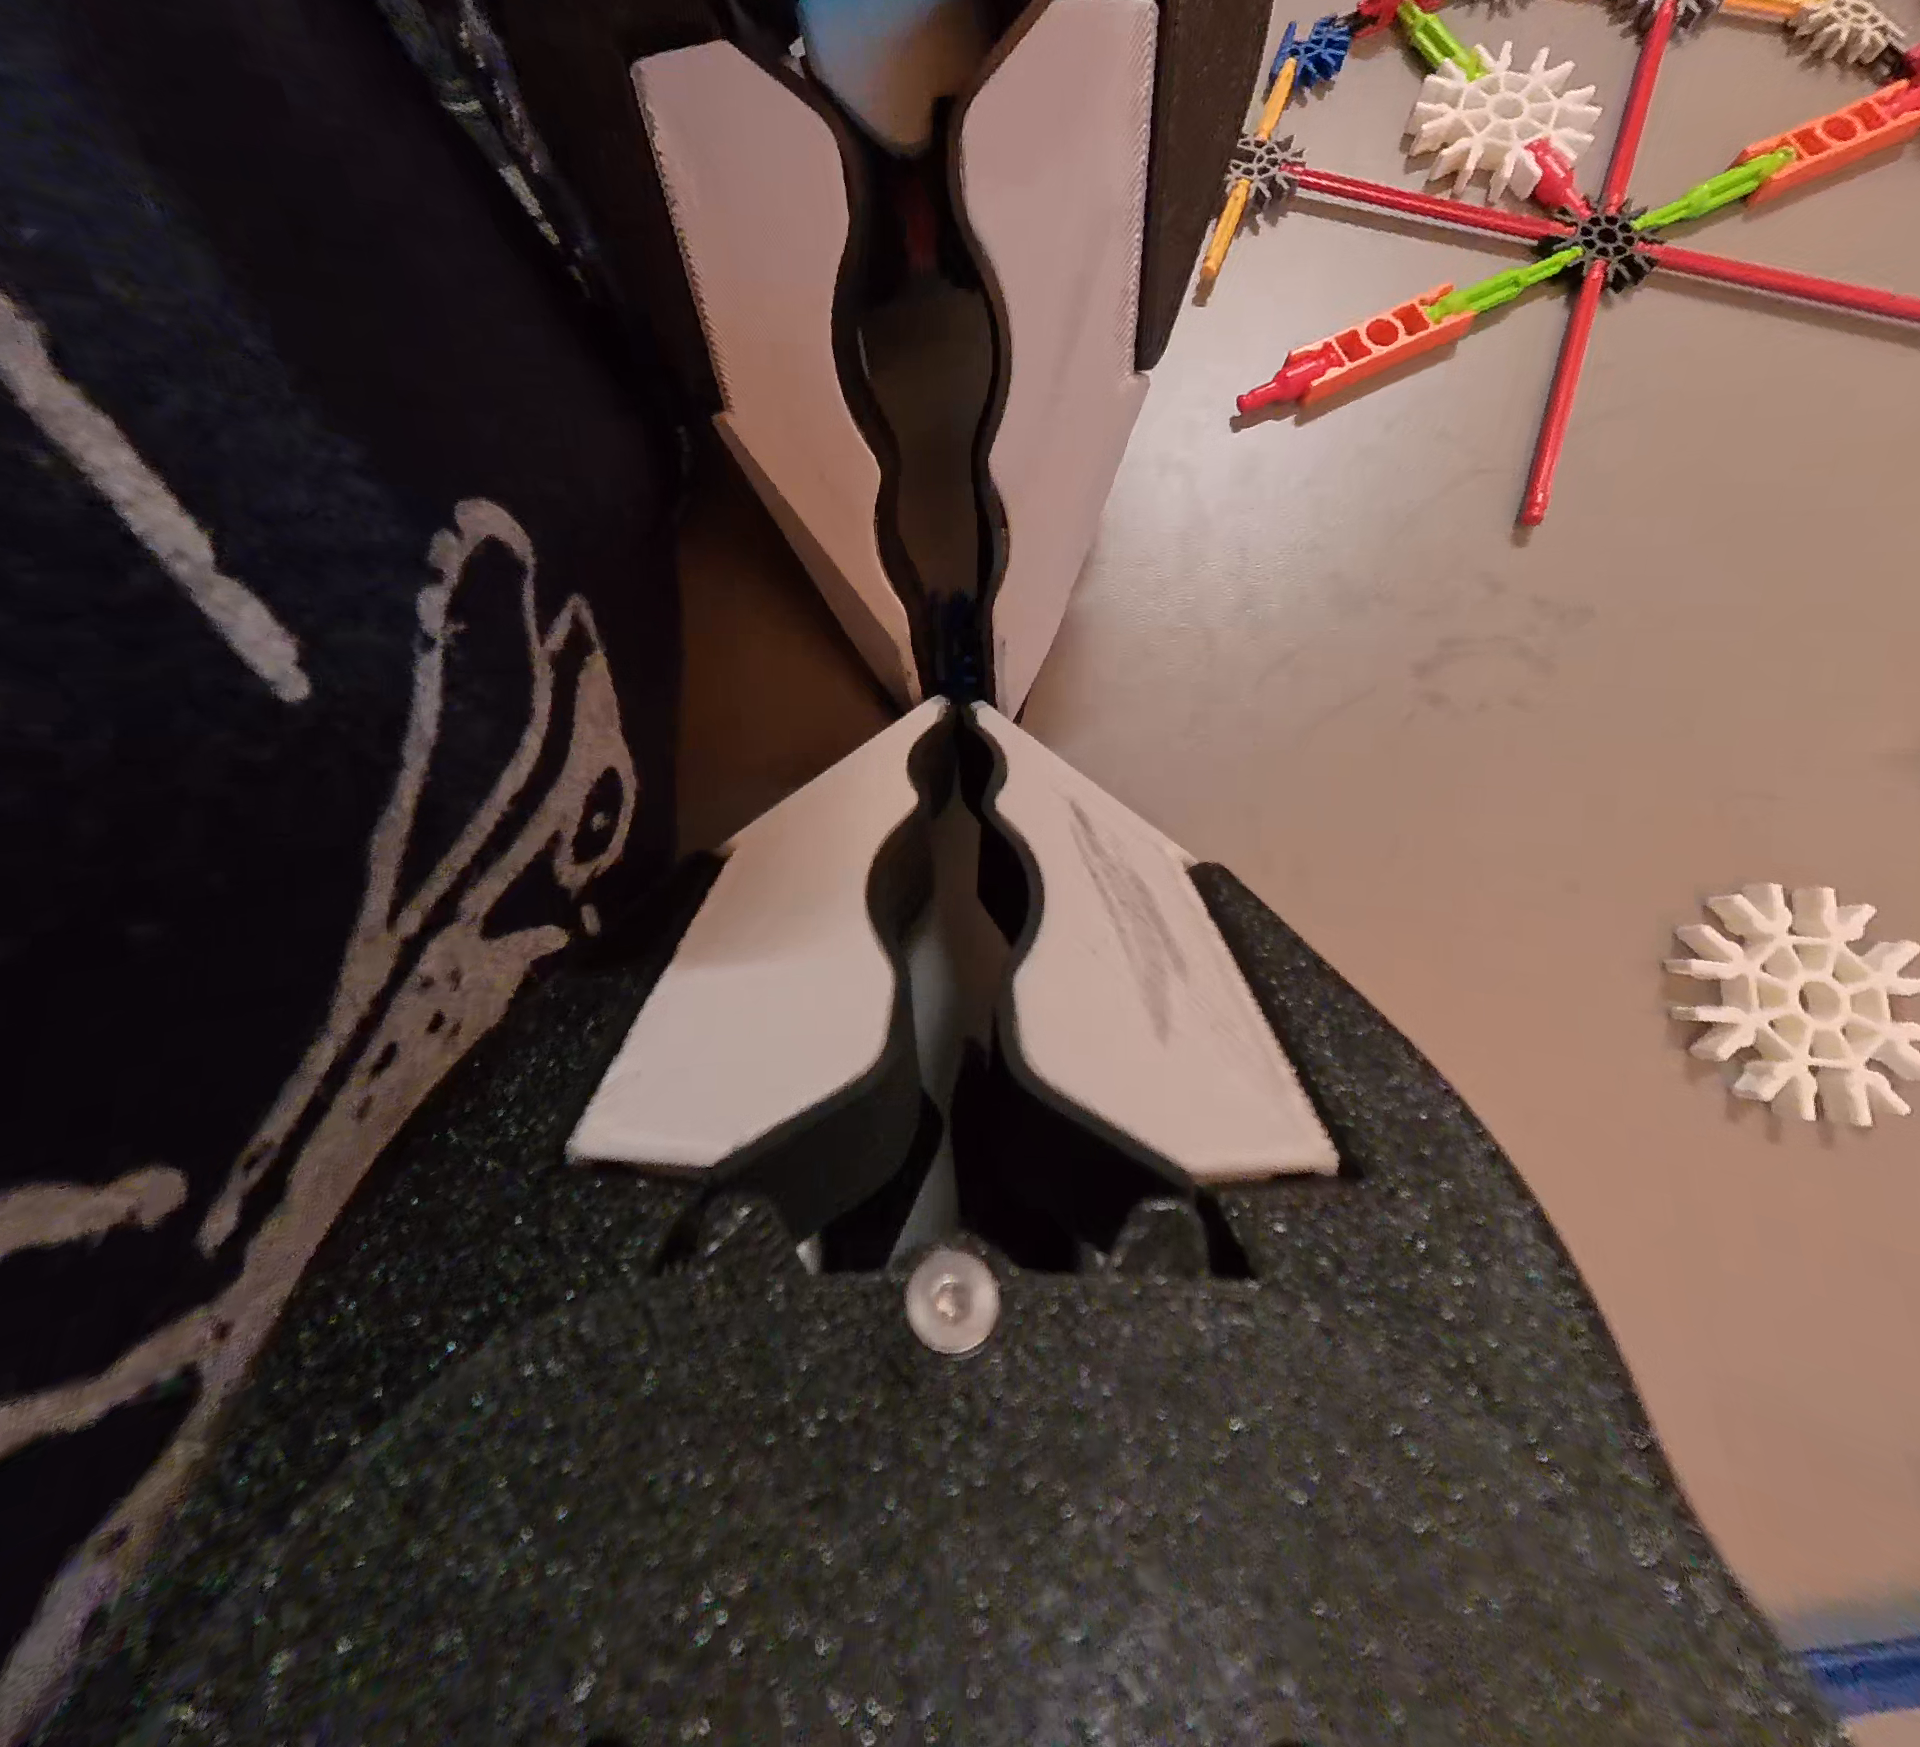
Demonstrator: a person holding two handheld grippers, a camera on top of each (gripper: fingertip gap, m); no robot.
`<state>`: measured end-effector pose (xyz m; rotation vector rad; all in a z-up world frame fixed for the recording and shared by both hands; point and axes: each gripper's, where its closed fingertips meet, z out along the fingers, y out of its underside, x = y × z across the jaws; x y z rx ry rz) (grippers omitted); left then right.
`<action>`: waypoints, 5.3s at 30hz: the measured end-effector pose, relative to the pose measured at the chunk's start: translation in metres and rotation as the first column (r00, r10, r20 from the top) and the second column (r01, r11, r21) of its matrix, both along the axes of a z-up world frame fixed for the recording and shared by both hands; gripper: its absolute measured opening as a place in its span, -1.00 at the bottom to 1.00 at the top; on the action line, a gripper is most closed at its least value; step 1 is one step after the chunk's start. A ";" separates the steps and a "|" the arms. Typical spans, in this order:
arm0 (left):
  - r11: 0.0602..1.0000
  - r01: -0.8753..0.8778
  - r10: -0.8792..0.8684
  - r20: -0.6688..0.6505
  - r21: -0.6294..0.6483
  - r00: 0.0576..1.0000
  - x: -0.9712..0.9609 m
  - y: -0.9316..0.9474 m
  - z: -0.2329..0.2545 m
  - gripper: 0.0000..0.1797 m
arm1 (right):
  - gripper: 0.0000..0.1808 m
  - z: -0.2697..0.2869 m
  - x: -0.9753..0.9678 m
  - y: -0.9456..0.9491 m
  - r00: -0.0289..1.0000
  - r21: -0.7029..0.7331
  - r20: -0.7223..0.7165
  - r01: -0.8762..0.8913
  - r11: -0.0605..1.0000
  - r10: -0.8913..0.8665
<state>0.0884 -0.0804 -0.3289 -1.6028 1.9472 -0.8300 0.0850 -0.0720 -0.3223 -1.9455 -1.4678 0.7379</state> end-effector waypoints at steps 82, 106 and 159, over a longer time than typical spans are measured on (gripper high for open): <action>0.972 -0.234 0.234 -0.003 -0.018 0.972 -0.022 0.012 0.008 -0.82 | -0.88 -0.001 -0.023 0.001 0.999 -0.230 -0.048 -0.037 0.972 0.027; 0.959 -0.282 0.282 0.021 0.011 0.959 -0.018 0.014 0.002 -0.82 | -0.90 0.001 -0.025 0.009 0.986 -0.335 -0.073 0.114 0.935 -0.147; 0.903 -0.429 0.429 -0.013 -0.034 0.903 -0.025 0.039 0.015 -0.71 | -1.00 -0.004 -0.008 0.015 0.990 -0.113 -0.011 0.135 0.984 -0.138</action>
